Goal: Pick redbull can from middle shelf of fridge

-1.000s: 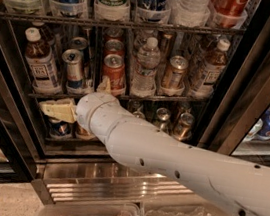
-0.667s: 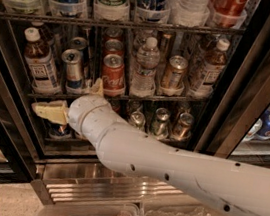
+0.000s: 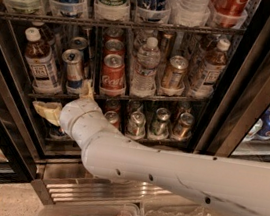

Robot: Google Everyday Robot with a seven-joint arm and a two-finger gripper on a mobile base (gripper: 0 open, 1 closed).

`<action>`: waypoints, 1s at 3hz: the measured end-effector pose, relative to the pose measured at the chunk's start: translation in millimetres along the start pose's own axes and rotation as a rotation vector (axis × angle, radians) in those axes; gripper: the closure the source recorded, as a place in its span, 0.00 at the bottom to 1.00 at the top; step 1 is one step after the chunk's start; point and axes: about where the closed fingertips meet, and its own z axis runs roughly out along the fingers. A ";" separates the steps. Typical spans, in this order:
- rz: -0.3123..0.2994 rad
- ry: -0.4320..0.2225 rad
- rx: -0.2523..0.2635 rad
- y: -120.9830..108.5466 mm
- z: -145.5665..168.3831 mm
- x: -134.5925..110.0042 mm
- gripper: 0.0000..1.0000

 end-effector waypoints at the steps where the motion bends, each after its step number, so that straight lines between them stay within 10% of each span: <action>1: -0.015 -0.005 0.063 -9.2 4.6 -1.9 0.14; 3: -0.032 -0.027 0.175 -40.4 7.7 -8.7 0.20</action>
Offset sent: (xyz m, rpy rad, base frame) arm 0.0353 -0.0232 0.0119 -0.0203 -0.0763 -0.1791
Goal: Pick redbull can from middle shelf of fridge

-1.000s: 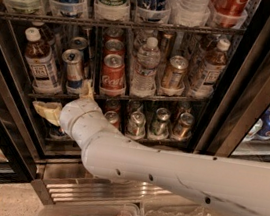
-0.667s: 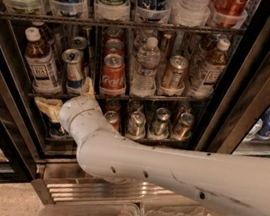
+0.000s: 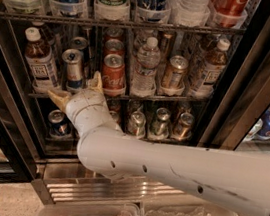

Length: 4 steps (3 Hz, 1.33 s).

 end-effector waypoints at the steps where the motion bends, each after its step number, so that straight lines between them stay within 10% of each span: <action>1: 0.002 -0.009 0.027 -6.9 4.4 -1.1 0.28; 4: 0.011 -0.047 0.014 -4.1 30.8 -6.9 0.29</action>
Offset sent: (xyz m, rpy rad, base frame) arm 0.0177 -0.0005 -0.0023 0.0265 -0.0139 -0.0420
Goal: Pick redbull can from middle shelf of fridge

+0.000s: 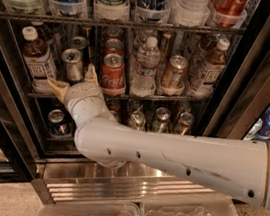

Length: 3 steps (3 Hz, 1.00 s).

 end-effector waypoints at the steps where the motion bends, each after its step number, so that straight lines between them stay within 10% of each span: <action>1: -0.008 -0.007 -0.005 -0.2 5.6 -2.0 0.31; 3: -0.023 -0.009 -0.003 -4.5 10.2 -1.3 0.31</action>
Offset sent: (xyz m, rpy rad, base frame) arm 0.0251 -0.0007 -0.0003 -0.0330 -0.0296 0.0015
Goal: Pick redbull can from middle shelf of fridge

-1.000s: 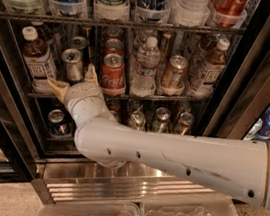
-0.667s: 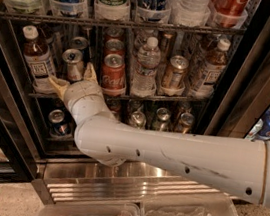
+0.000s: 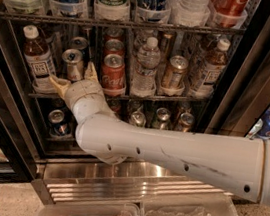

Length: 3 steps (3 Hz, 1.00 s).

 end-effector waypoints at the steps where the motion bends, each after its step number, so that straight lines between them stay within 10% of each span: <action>1: -0.006 0.013 0.013 -6.8 3.1 7.3 0.31; 3: -0.024 0.031 0.026 -17.0 6.3 15.8 0.31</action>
Offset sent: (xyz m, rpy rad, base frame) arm 0.0182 -0.0170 -0.0197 -0.0428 0.0189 -0.0386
